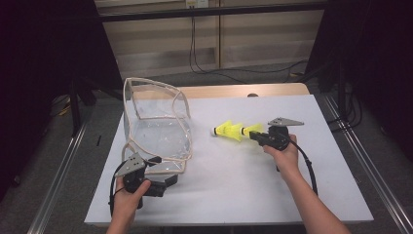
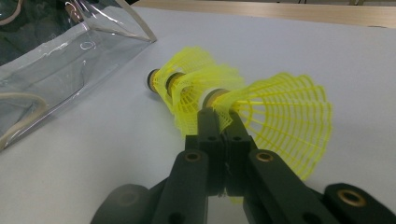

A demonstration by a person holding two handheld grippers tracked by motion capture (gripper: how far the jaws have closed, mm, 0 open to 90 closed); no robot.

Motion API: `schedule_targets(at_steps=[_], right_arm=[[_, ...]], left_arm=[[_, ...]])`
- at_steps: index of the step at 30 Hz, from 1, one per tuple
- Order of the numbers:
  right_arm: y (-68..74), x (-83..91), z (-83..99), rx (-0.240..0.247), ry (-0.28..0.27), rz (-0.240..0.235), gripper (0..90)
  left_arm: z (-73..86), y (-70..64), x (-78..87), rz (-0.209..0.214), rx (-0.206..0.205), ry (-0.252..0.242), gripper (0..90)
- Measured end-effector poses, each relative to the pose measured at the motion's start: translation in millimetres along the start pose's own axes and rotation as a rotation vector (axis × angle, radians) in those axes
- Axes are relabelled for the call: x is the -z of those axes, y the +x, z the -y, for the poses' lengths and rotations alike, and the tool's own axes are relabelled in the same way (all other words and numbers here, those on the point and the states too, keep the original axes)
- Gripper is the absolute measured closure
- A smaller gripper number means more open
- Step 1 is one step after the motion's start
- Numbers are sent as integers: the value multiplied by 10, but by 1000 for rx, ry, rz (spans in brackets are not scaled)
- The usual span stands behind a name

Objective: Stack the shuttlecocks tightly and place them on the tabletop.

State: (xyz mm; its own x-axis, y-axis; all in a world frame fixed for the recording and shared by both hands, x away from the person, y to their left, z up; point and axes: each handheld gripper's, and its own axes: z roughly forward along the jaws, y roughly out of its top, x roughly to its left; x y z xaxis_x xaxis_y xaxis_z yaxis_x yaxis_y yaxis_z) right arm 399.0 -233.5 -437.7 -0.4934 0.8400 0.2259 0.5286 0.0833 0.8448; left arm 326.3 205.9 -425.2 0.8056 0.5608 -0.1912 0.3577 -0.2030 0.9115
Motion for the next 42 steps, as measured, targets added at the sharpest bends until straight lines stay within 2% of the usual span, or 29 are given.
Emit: schedule_targets(at_steps=[28,42], right_arm=[[72,-145,-32,-7,-10,-3,893],[94,-214,-12,-15,3,-9,892]], left_arm=[[2,0,-3,0,2,2,33],[3,5,-3,-2,2,2,33]])
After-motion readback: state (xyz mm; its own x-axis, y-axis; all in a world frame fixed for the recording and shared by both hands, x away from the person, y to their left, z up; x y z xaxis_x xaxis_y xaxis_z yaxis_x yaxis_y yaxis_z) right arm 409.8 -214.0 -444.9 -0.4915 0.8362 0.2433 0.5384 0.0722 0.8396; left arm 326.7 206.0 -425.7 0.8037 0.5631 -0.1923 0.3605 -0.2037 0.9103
